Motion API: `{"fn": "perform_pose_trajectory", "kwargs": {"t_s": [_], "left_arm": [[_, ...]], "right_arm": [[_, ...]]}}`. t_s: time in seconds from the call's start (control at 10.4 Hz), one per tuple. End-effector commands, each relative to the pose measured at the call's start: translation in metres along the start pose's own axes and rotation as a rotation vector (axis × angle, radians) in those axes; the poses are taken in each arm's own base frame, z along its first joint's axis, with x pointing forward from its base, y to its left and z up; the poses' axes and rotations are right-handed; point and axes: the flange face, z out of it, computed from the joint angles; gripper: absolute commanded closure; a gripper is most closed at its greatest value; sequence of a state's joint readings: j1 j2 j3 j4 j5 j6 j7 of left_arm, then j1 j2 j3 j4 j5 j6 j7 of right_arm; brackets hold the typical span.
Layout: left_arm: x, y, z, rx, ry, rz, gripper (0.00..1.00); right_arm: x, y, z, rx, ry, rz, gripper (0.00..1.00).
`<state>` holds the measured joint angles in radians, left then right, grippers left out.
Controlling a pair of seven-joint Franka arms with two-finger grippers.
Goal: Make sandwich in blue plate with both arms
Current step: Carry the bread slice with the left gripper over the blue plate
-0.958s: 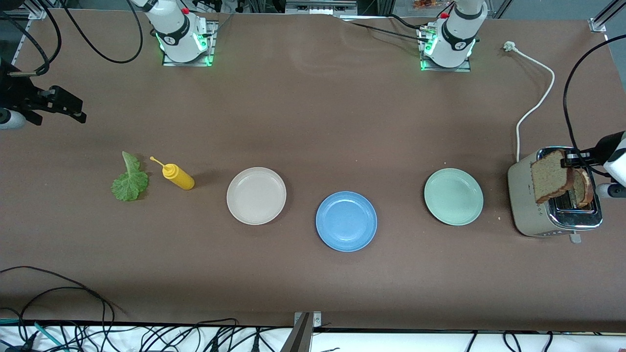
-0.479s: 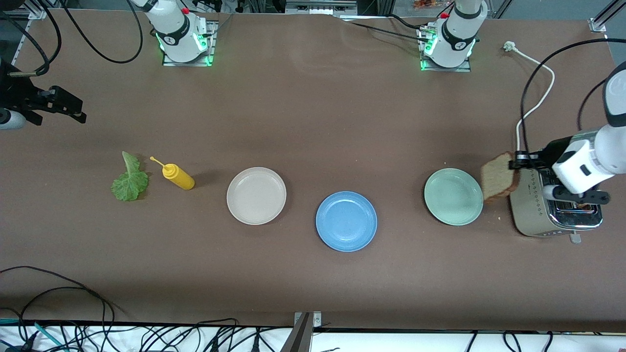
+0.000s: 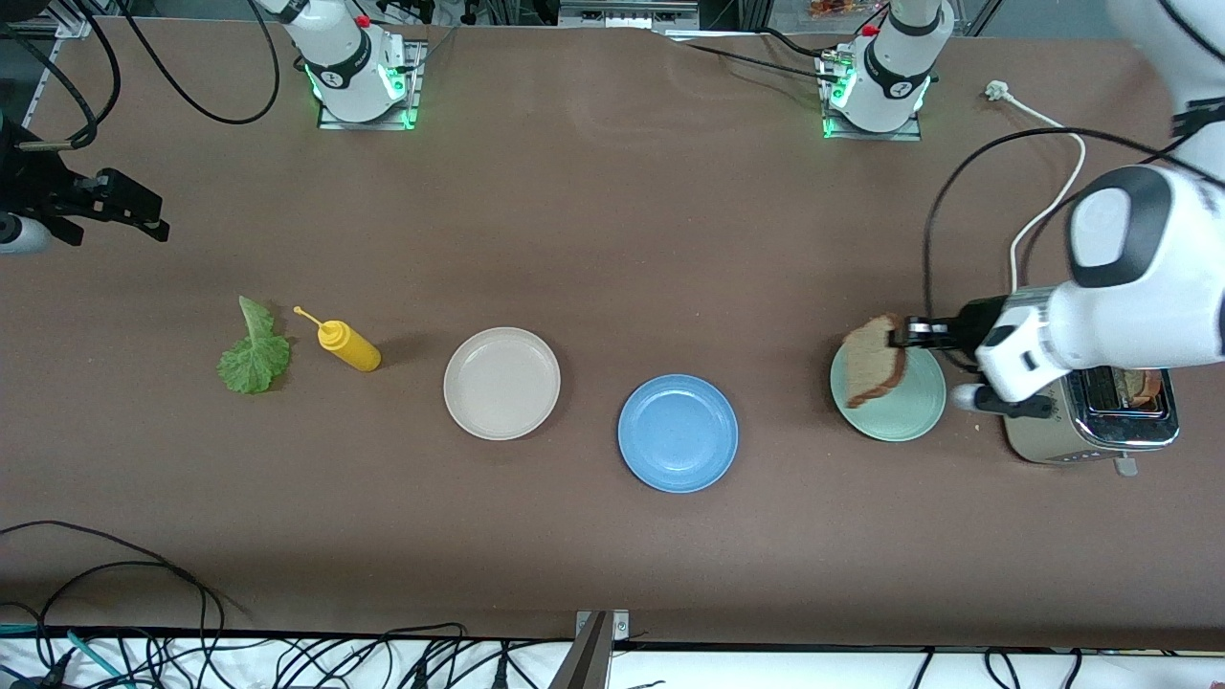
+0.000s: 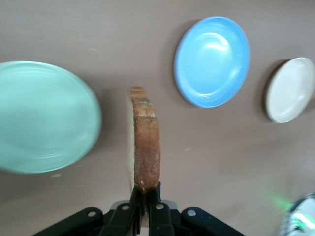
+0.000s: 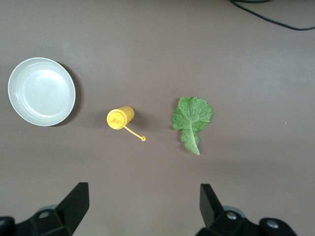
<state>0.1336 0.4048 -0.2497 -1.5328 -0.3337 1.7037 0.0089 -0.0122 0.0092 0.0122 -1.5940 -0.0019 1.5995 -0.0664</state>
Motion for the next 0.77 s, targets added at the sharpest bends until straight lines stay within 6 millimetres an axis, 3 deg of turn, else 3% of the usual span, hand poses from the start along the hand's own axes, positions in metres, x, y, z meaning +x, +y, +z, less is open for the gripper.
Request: {"fn": "perform_pose_trajectory", "kwargs": {"t_s": [0.0, 0.19, 0.38, 0.67], "left_arm": [[0.018, 0.067, 0.059, -0.109, 0.016, -0.005, 1.0], [0.026, 0.108, 0.094, -0.137, 0.058, 0.031, 1.0], [0.031, 0.133, 0.122, -0.222, 0.069, 0.019, 1.0], [0.039, 0.143, 0.155, -0.283, 0.065, -0.011, 1.0]], "right_arm": [[0.0, 0.001, -0.003, 0.019, -0.001, -0.008, 0.0], [0.001, 0.001, 0.0, 0.019, -0.007, -0.008, 0.0], [0.001, 0.002, 0.0, 0.02, -0.01, -0.007, 0.0], [0.001, 0.001, 0.002, 0.02, -0.015, -0.007, 0.0]]}}
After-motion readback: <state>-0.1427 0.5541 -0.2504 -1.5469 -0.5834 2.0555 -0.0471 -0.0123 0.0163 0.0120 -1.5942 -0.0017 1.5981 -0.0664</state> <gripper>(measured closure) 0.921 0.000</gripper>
